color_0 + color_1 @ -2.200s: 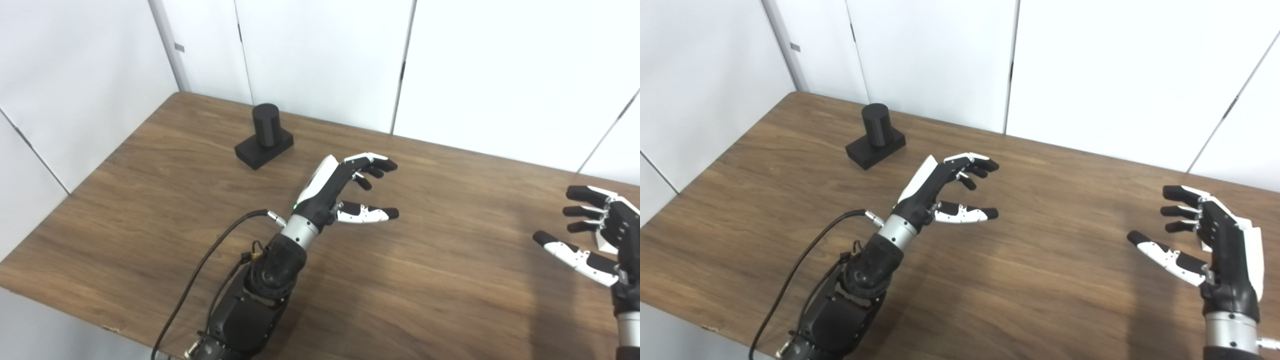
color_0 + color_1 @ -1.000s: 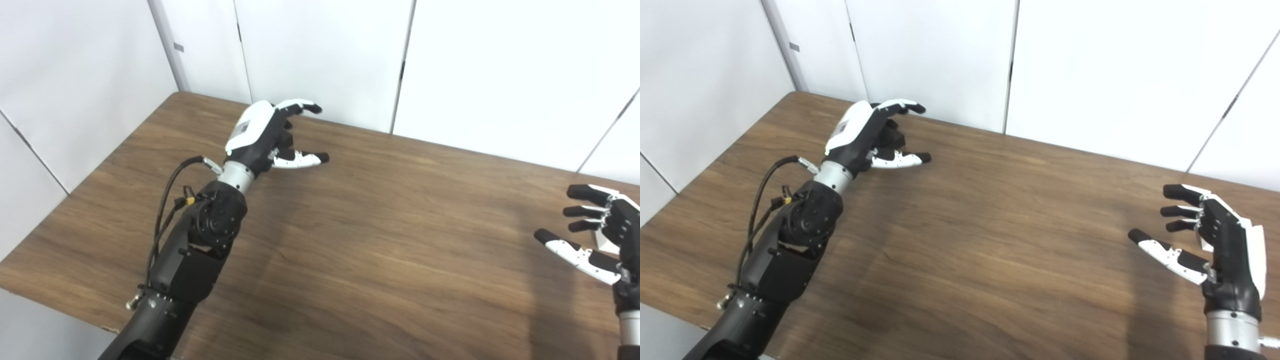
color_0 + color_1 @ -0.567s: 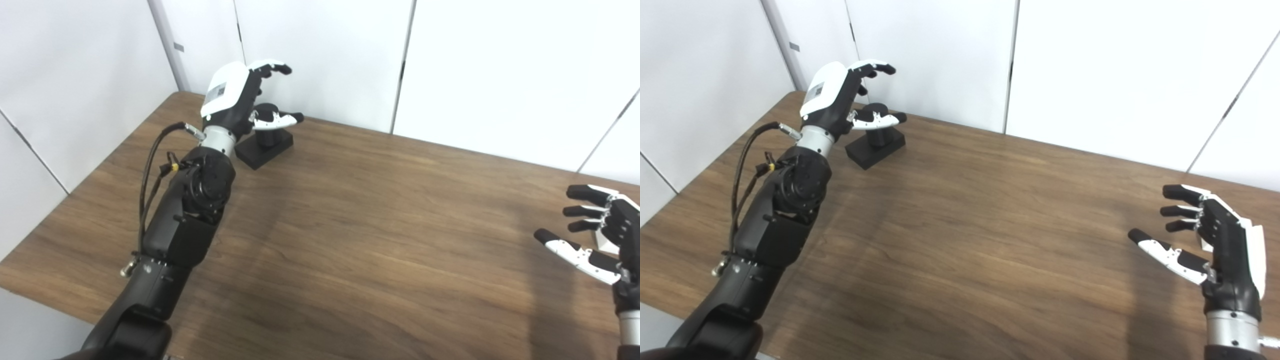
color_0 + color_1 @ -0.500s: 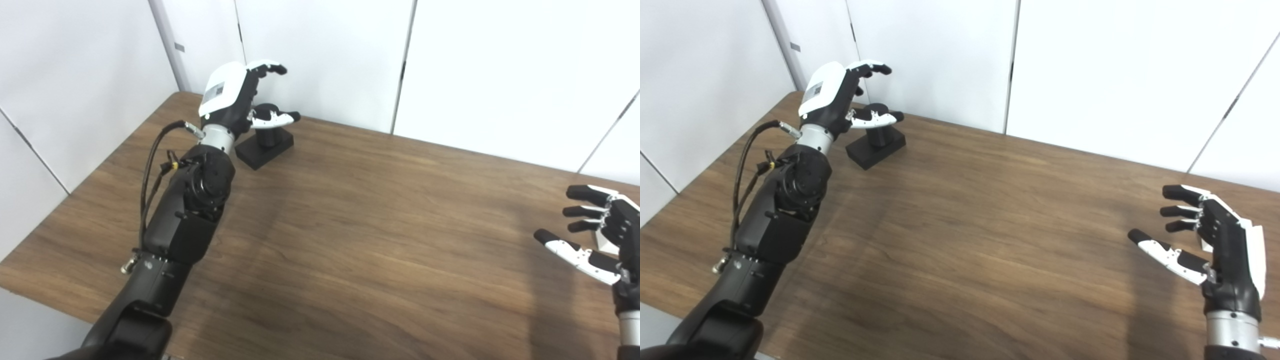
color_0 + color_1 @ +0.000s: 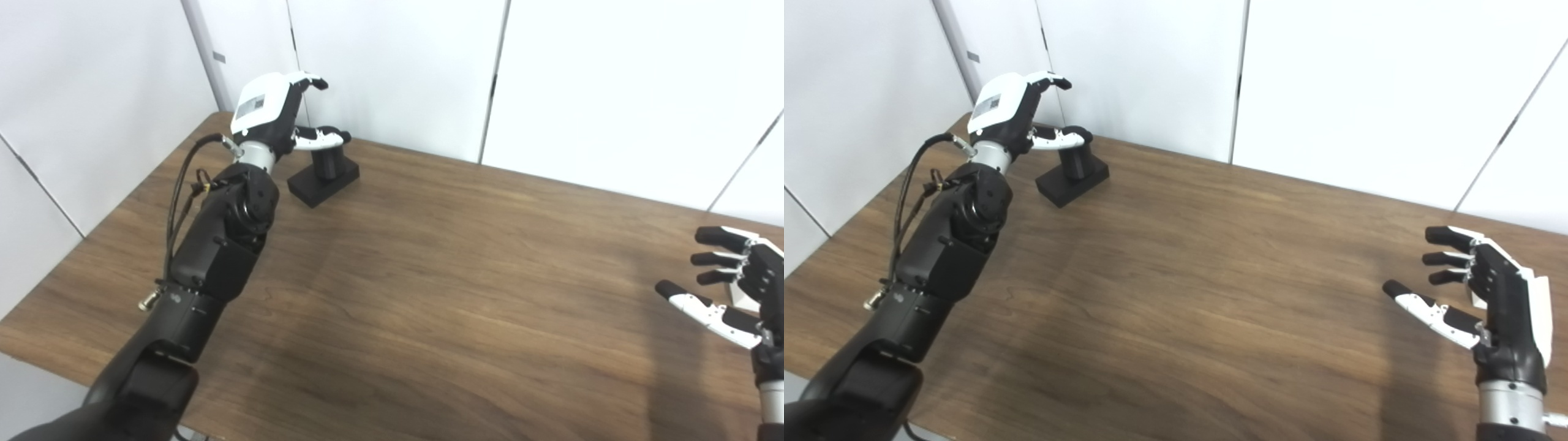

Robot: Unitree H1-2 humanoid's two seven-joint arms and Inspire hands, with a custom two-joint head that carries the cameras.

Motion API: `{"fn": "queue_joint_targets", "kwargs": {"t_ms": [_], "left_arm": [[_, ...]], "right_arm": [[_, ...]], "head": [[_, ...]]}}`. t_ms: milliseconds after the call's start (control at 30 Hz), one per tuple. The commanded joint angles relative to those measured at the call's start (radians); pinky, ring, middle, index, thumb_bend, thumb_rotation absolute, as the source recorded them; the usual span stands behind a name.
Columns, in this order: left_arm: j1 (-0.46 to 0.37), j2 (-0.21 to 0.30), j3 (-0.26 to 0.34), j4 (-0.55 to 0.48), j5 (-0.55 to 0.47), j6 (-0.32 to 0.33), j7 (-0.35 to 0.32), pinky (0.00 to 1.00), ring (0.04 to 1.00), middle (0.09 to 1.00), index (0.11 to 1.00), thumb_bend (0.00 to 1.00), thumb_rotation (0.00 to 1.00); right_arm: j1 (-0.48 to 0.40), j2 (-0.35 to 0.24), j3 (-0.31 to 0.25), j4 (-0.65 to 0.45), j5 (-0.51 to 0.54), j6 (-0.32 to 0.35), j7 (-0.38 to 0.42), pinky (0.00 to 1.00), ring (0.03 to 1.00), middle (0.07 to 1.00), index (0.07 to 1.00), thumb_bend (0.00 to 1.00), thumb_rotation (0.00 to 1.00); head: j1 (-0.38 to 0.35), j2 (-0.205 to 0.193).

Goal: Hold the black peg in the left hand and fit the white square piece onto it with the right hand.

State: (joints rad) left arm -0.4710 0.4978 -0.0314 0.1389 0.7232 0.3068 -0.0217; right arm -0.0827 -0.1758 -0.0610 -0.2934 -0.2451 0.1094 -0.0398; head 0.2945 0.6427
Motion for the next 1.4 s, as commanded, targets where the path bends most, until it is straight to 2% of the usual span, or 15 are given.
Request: {"fn": "queue_joint_targets", "kwargs": {"t_ms": [0,200,400,500,833,1133,1367], "left_arm": [[-0.065,0.040,-0.003,0.004,0.033,0.025,0.005,0.82,0.986,0.949,0.849,0.89,0.43],[-0.077,0.052,-0.044,0.022,0.058,0.106,-0.033,0.86,1.000,0.973,0.863,0.95,0.53],[-0.077,0.049,-0.072,0.038,0.085,0.158,-0.055,0.88,1.000,0.978,0.853,0.95,0.55],[-0.067,0.039,-0.077,0.046,0.094,0.162,-0.067,0.87,1.000,0.977,0.828,0.93,0.53],[-0.042,0.015,-0.084,0.090,0.143,0.163,-0.083,0.85,0.987,0.969,0.851,0.97,0.61],[-0.041,0.001,-0.080,0.141,0.152,0.162,-0.083,0.88,1.000,0.976,0.853,0.96,0.59],[-0.043,-0.001,-0.091,0.190,0.153,0.162,-0.072,0.86,0.995,0.969,0.848,0.96,0.57]], "right_arm": [[-0.021,-0.003,-0.005,-0.046,0.001,-0.013,0.000,0.49,0.601,0.691,0.654,0.58,0.00],[-0.020,0.001,-0.010,-0.062,0.016,0.009,0.004,0.49,0.606,0.696,0.658,0.57,0.00],[-0.021,-0.003,-0.009,-0.065,0.014,0.015,0.006,0.49,0.613,0.704,0.663,0.57,0.00],[-0.023,-0.004,-0.010,-0.059,0.020,0.004,0.005,0.49,0.608,0.701,0.665,0.57,0.00],[-0.017,-0.007,-0.009,-0.082,0.018,0.037,0.012,0.51,0.625,0.717,0.683,0.55,0.00],[-0.014,-0.010,-0.009,-0.086,0.017,0.030,0.015,0.50,0.619,0.713,0.678,0.55,0.00],[-0.015,-0.006,-0.013,-0.082,0.024,0.032,0.012,0.50,0.611,0.711,0.678,0.55,0.00]], "head": [[-0.001,0.001],[-0.002,0.004],[0.001,0.004],[0.000,0.005],[0.002,0.011],[-0.001,0.013],[-0.001,0.017]]}}
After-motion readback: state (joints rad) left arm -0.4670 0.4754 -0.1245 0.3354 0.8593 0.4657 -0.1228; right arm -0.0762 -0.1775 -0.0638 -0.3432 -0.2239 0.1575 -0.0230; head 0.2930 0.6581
